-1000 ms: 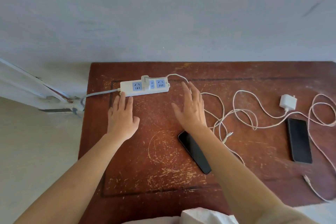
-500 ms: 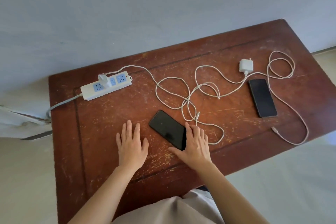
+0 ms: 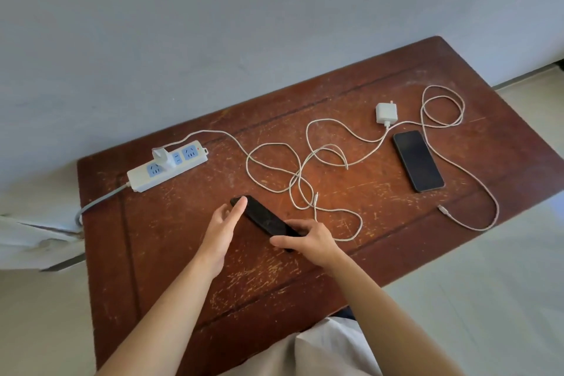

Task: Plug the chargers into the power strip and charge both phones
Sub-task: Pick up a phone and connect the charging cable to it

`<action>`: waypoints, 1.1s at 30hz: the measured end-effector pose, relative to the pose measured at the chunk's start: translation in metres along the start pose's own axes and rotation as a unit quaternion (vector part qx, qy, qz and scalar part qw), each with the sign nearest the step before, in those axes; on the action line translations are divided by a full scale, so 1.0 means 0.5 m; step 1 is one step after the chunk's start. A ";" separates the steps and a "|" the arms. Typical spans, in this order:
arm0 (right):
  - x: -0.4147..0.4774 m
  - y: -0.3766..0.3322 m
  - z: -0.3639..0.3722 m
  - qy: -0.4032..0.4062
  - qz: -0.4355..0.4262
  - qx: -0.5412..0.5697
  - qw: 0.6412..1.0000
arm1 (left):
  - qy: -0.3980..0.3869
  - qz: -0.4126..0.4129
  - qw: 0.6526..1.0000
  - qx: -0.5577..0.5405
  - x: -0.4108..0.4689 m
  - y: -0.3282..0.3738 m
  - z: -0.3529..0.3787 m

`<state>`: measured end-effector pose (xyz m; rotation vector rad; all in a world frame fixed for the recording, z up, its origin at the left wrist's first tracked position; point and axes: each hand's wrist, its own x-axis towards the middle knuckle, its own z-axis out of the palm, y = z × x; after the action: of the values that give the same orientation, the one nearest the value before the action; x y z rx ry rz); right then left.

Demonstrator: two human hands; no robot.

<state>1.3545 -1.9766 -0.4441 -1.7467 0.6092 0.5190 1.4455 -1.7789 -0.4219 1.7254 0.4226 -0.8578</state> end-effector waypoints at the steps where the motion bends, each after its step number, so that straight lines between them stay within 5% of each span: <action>1: -0.007 -0.005 -0.004 -0.023 0.003 0.036 0.999 | -0.033 -0.009 0.999 -0.031 0.004 0.005 0.003; 5: -0.017 -0.013 -0.004 -0.077 0.006 0.112 0.991 | -0.165 -0.019 0.981 -0.096 0.013 0.008 0.008; 8: -0.015 -0.010 -0.003 -0.070 0.005 0.121 0.990 | -0.163 -0.011 0.976 -0.143 0.010 0.016 0.018; 10: -0.009 -0.004 -0.002 0.001 0.004 0.118 0.993 | -0.128 -0.009 0.975 -0.179 0.010 0.019 0.020; 14: 0.009 0.016 0.000 0.268 -0.009 -0.026 0.963 | -0.105 -0.030 0.954 -0.281 0.008 0.016 -0.003; 16: 0.015 0.024 -0.001 0.300 0.007 -0.088 0.950 | -0.114 -0.039 0.933 -0.339 0.006 0.018 -0.022; 20: 0.023 0.023 -0.004 0.273 0.039 -0.189 0.942 | -0.130 -0.020 0.906 -0.402 -0.001 0.022 -0.046; 28: -0.018 -0.050 0.047 0.175 0.009 0.185 0.967 | -0.128 0.073 0.878 -0.455 -0.016 0.052 -0.065; 33: -0.071 -0.109 0.076 0.156 -0.108 0.174 0.966 | -0.095 0.066 0.870 -0.479 -0.028 0.080 -0.082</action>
<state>1.3609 -1.9235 -0.3907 -1.5405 0.6749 -0.0219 1.4759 -1.7517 -0.3794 0.7266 0.4784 -0.5503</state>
